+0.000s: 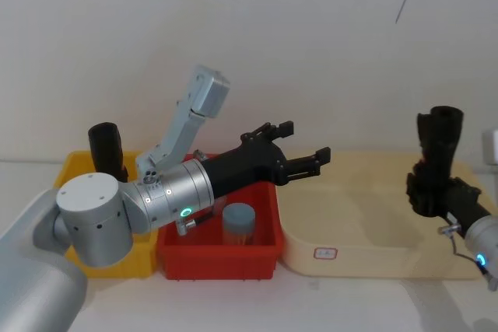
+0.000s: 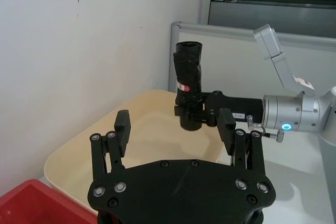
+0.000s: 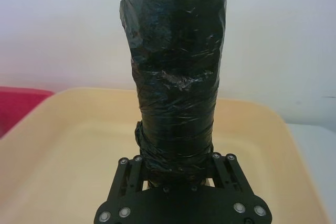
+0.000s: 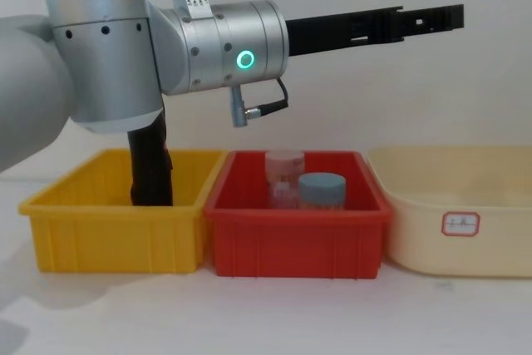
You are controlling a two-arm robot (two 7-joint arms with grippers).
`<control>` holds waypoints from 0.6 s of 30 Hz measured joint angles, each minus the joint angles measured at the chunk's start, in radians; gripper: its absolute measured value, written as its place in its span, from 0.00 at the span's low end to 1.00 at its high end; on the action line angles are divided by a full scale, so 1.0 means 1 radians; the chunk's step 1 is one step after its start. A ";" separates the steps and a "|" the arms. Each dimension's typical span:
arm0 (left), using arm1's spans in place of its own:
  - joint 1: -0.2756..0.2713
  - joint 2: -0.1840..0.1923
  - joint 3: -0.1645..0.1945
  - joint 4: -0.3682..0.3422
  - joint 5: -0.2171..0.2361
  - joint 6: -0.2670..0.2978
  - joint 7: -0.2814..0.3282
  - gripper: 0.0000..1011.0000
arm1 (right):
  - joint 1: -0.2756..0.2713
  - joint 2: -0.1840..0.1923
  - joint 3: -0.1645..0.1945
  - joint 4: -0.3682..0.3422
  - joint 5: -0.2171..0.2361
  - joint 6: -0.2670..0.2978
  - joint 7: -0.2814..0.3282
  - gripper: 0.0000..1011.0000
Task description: Pick up the garbage bag with the one hand and transfer it to the other hand.
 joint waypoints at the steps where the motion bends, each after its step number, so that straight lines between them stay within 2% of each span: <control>1: 0.000 0.000 0.000 0.000 0.000 0.000 0.000 0.99 | 0.002 0.002 0.003 0.003 -0.002 0.001 -0.002 0.53; 6: 0.000 0.000 0.000 0.000 0.000 0.000 0.000 0.99 | 0.010 0.011 0.015 0.024 -0.010 0.006 -0.010 0.55; 12: 0.000 0.000 0.000 0.000 0.000 0.000 0.000 0.99 | 0.023 0.025 0.022 0.045 -0.028 0.011 -0.013 0.76; 13: 0.000 0.000 0.000 0.000 0.000 0.000 0.000 0.99 | 0.023 0.025 0.022 0.045 -0.028 0.011 -0.013 0.76; 15: 0.000 0.000 0.000 0.000 0.000 0.000 0.000 0.99 | 0.027 0.029 0.021 0.047 -0.037 0.012 -0.013 0.85; 18: 0.000 0.000 0.000 0.000 0.000 0.000 0.000 0.99 | 0.034 0.035 0.017 0.047 -0.050 0.011 -0.014 0.89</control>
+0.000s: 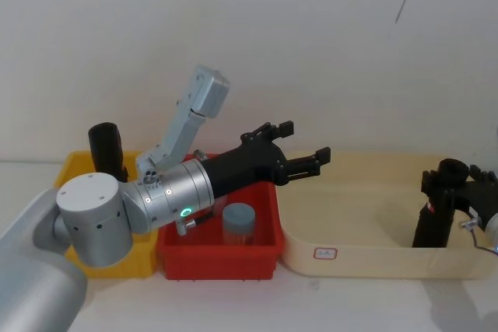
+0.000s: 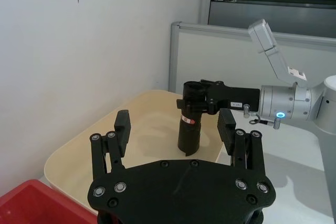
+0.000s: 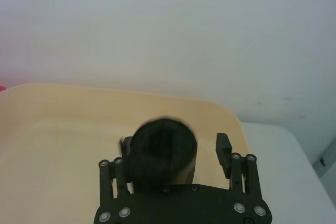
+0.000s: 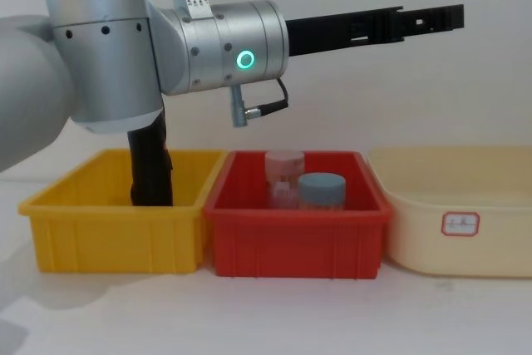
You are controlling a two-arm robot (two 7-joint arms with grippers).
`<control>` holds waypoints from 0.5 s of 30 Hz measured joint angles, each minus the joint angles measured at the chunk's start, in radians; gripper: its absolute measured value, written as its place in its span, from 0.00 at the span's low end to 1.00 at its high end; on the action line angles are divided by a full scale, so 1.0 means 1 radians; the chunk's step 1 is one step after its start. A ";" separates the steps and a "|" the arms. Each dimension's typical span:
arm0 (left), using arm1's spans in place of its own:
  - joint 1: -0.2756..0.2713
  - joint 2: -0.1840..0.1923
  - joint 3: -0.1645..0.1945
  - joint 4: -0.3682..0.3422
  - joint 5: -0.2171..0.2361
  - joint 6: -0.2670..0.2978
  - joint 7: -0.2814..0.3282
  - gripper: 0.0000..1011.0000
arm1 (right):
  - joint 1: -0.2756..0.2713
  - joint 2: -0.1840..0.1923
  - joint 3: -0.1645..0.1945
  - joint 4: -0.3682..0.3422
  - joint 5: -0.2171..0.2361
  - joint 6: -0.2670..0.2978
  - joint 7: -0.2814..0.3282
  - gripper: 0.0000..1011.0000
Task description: Pick up the garbage bag with the one hand and transfer it to the other hand.
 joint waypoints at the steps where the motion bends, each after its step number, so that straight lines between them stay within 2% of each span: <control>1: 0.000 0.000 0.000 0.000 0.000 0.000 0.000 0.99 | 0.003 0.002 -0.002 -0.002 -0.006 -0.002 0.000 0.94; 5: 0.000 0.000 0.000 0.000 0.000 0.000 0.000 0.99 | 0.009 0.006 -0.007 -0.011 -0.019 -0.011 0.000 0.99; 15: 0.000 0.000 0.000 0.000 0.000 0.000 0.000 0.99 | 0.044 0.002 -0.040 -0.056 -0.060 -0.062 0.011 0.99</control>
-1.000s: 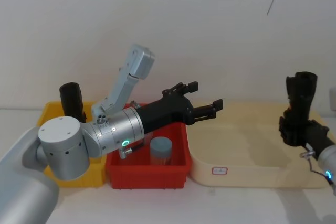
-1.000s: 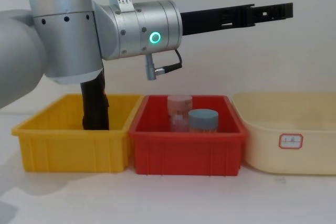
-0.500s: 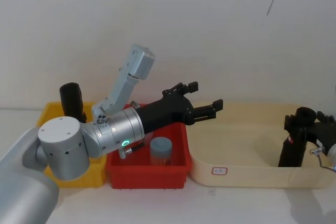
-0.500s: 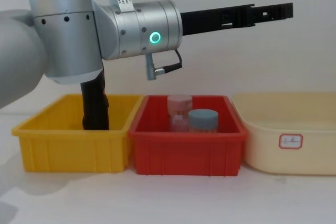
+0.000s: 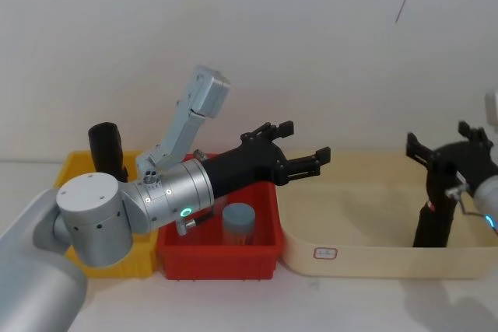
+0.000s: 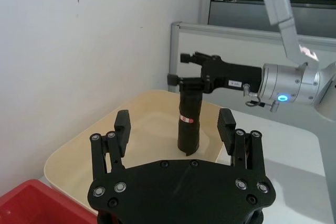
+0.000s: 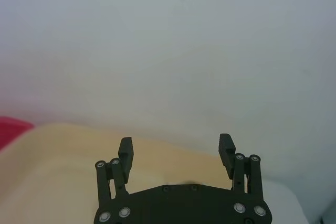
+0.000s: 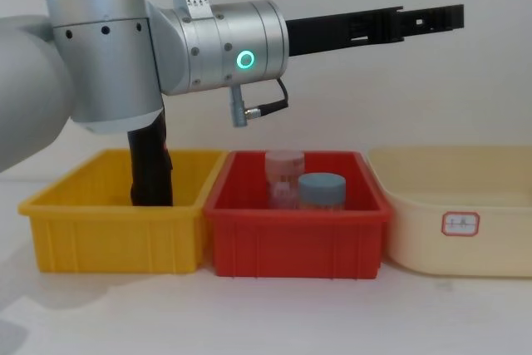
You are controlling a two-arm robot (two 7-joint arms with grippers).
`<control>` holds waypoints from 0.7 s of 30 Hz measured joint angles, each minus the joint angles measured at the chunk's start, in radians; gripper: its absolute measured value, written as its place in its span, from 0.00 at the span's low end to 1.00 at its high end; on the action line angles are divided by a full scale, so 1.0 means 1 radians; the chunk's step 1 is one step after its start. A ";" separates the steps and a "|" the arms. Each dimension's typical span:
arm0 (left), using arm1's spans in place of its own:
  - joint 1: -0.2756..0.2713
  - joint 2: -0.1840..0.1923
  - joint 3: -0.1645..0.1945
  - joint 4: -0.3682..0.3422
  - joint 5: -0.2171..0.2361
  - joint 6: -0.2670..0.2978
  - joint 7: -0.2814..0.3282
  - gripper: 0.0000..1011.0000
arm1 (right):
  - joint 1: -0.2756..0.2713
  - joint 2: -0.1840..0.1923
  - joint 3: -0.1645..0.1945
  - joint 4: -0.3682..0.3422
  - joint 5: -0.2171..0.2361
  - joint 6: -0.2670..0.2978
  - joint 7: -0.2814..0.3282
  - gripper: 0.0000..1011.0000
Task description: Pick up the garbage bag with the one hand and transfer it to the other hand.
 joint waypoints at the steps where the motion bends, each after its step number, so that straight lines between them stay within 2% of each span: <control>1: 0.000 0.000 0.000 0.000 0.000 0.000 0.000 0.99 | 0.009 -0.003 -0.007 -0.005 -0.005 -0.006 0.005 0.99; 12: 0.003 0.001 -0.001 -0.003 0.000 -0.004 0.003 0.99 | 0.048 -0.024 -0.043 -0.023 -0.018 -0.025 0.047 0.99; 21: 0.036 0.012 -0.030 -0.040 -0.004 -0.065 0.043 0.99 | 0.047 -0.043 -0.070 -0.032 -0.017 -0.005 0.085 0.99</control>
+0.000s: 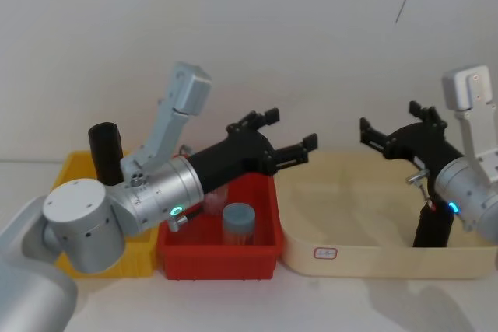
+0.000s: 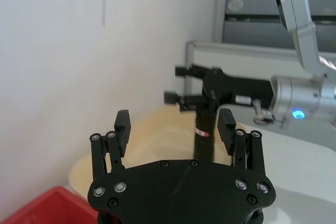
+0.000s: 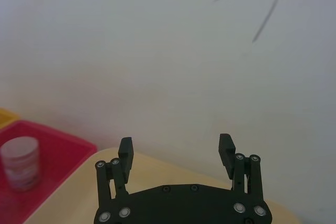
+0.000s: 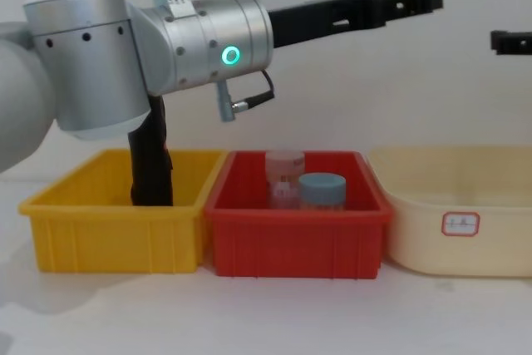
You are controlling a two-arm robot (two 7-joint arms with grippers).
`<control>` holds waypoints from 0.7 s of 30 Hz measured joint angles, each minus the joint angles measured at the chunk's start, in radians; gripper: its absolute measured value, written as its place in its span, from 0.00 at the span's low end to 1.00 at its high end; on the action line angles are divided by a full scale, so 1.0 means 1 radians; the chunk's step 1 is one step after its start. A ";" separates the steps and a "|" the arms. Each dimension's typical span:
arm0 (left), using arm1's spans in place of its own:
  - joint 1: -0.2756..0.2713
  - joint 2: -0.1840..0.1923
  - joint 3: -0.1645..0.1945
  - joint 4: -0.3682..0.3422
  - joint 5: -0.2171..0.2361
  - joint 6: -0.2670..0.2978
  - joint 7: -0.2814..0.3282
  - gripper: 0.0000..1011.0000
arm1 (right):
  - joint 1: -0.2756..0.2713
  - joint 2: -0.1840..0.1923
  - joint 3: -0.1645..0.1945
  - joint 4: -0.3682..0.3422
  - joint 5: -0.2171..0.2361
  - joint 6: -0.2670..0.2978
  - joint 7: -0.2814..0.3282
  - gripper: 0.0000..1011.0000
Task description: Pick up the garbage bag with the one hand and transfer it to the other hand.
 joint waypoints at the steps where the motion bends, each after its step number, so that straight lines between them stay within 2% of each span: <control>1: 0.007 0.003 -0.006 -0.009 0.000 -0.015 0.007 0.99 | -0.001 -0.001 -0.003 -0.001 0.000 0.002 0.003 0.99; 10: 0.055 0.037 -0.050 -0.083 0.007 -0.104 0.060 0.99 | -0.020 -0.020 -0.033 -0.013 0.004 0.025 0.040 0.99; 13: 0.079 0.060 -0.071 -0.128 0.020 -0.133 0.092 0.99 | -0.028 -0.025 -0.044 -0.019 0.006 0.032 0.053 0.99; 21: 0.113 0.099 -0.093 -0.205 0.053 -0.141 0.160 0.99 | -0.045 -0.038 -0.073 -0.035 0.025 0.043 0.095 0.99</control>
